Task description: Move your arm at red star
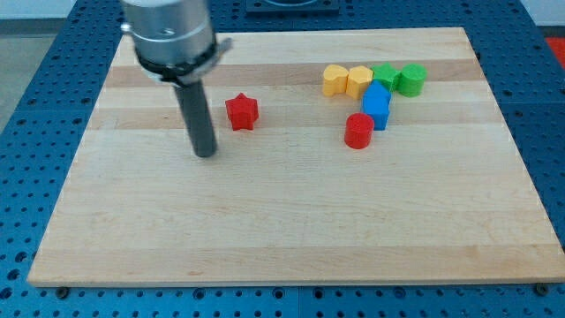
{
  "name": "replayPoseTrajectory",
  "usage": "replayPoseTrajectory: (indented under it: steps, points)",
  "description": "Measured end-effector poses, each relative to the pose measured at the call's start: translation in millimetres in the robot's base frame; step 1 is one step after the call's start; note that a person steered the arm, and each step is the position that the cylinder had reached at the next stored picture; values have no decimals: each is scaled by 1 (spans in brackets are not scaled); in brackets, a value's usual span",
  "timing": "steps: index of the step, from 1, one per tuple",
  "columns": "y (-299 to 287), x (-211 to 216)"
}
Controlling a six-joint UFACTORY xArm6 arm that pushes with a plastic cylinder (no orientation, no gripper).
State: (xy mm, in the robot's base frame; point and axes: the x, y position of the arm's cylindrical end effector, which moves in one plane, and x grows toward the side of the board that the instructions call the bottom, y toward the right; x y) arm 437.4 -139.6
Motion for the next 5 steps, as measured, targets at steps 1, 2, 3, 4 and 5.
replayPoseTrajectory:
  steps: [1,2,3,4,5]
  points:
    - [-32,-35]
    - [-36,-57]
    - [-16,-58]
    - [7,-58]
    - [35,-58]
